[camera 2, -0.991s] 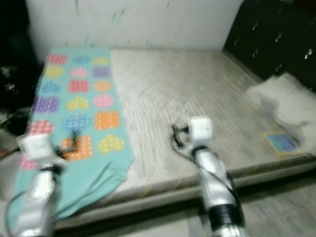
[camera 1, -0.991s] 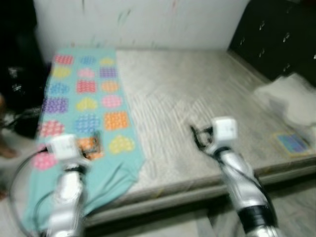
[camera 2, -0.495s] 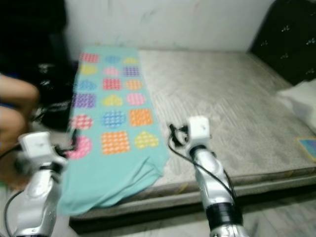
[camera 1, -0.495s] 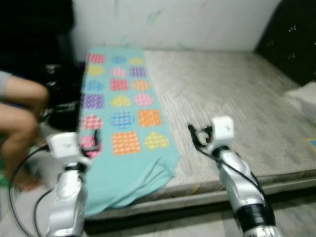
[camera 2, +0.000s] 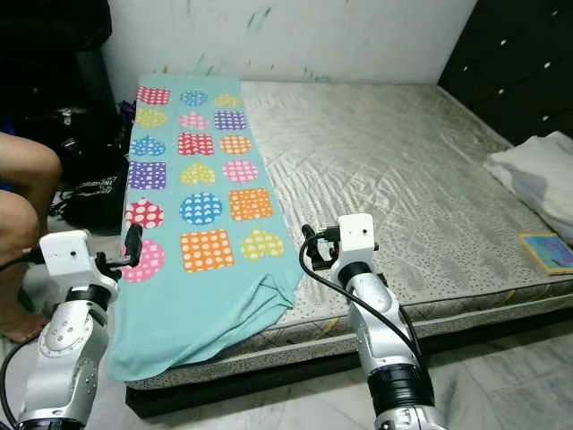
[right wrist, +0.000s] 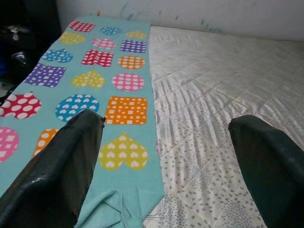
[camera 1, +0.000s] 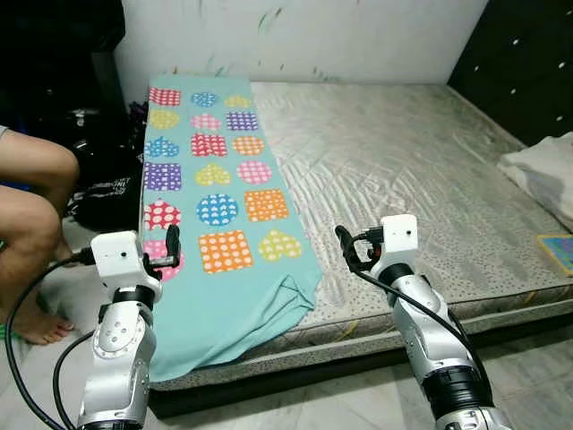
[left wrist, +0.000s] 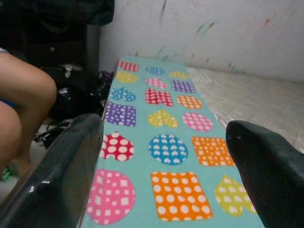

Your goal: Clean up the room

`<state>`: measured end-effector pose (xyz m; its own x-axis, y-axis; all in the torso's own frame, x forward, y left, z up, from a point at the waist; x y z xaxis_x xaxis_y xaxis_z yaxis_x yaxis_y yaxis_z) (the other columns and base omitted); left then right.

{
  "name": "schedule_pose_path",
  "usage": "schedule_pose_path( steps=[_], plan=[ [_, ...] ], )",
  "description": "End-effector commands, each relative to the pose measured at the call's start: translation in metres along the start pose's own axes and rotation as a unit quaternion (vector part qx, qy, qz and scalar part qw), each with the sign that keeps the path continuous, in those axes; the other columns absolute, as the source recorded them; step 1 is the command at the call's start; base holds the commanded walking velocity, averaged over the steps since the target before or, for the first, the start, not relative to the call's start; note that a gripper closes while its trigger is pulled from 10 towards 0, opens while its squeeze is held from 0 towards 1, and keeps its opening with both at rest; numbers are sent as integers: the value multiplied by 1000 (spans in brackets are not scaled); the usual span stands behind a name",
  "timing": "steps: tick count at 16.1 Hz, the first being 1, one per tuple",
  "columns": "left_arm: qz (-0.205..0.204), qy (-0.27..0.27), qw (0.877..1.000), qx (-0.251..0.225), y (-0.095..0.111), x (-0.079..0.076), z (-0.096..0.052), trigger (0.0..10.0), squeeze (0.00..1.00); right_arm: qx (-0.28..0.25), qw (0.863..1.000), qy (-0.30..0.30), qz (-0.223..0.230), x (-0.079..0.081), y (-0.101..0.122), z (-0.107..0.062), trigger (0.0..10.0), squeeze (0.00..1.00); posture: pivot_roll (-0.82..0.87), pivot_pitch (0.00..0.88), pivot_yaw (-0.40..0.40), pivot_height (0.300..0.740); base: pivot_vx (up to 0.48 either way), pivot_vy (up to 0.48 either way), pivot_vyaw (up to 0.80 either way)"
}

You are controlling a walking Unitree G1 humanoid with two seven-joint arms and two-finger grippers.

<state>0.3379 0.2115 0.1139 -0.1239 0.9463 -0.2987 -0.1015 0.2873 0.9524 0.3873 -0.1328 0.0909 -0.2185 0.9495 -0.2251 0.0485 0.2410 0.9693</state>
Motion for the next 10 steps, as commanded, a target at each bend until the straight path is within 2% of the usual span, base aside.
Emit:
schedule_pose_path(
  steps=[1, 4, 7, 10],
  plan=[
    [-6, -5, 1000, 4, 0, -1, -2, 10000, 0, 1, 1000, -3, 0, -4, 2, 2, 10000, 0, -11, 62, -111, 740, 0, 0, 0],
    [-10, -13, 1000, 2, 0, -4, -2, 10000, 0, 1, 1000, 8, -2, -1, 2, 3, 10000, 0, -16, 70, -113, 740, 0, 0, 0],
    [-14, -20, 1000, 7, -1, -8, -2, 10000, 0, 3, 1000, 5, -1, -2, 1, 2, 10000, 0, -18, 75, -112, 740, 0, 0, 717],
    [-22, -9, 1000, 8, -1, -3, -1, 10000, 0, 5, 1000, 4, 1, -3, 1, 3, 10000, 0, -22, 84, -109, 740, 92, 0, 0]
  ],
)
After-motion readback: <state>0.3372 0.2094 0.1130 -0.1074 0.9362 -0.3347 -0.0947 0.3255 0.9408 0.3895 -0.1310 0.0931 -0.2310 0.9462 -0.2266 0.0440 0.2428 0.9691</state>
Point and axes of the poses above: a point about 5 cm out from each wrist's last joint towards the gripper, its own z axis pointing out of the wrist towards the gripper, its own y axis along the axis of the wrist's last joint, x = y × z, the point moved 6 cm from there along z, pointing out of the wrist towards the gripper, and after that the axes turned 13 degrees about -z, right-handed, at the moved point
